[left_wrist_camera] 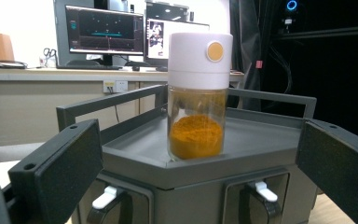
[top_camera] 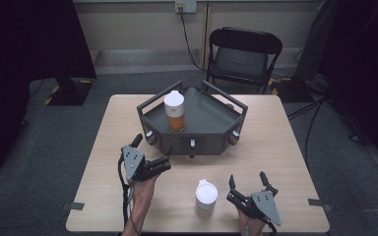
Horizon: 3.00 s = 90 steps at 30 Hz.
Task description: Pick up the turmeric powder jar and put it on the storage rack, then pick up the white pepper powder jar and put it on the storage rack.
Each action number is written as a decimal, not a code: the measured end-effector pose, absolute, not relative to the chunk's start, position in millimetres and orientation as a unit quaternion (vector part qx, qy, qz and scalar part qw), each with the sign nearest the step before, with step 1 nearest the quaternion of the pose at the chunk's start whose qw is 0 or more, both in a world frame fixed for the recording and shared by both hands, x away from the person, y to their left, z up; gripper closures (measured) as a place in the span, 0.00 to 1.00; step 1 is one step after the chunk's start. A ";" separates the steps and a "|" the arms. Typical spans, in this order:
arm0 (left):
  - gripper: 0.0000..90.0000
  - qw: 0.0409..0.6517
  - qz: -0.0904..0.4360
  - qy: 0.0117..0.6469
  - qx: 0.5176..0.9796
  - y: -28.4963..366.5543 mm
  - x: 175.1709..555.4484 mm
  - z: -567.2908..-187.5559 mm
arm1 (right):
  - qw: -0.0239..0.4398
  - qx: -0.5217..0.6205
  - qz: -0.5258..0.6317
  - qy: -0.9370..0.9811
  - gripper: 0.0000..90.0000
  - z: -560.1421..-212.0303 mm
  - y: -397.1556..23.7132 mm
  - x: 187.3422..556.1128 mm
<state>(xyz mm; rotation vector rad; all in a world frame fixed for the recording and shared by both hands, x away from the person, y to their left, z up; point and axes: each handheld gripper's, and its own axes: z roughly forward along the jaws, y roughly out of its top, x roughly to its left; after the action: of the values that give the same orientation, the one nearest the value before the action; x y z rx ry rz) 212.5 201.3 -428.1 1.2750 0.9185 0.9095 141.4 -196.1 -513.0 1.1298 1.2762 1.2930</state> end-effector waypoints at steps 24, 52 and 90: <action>0.00 0.598 0.410 0.421 0.545 216.7 179.8 -475.6 | 0.480 0.463 0.530 0.524 0.01 -512.9 -196.4 141.4; 0.00 0.578 0.419 0.444 0.541 219.5 164.6 -508.3 | 0.481 0.464 0.529 0.523 0.01 -512.9 -195.4 141.2; 0.00 0.557 0.446 0.442 0.544 211.9 163.0 -515.1 | 0.477 0.465 0.532 0.523 0.01 -512.5 -197.0 141.6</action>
<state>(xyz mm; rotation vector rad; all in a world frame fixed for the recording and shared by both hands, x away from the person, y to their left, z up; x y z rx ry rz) 163.0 211.9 -515.1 1.2837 1.0442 1.0516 141.6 -197.0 -512.5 1.1363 1.2763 1.2987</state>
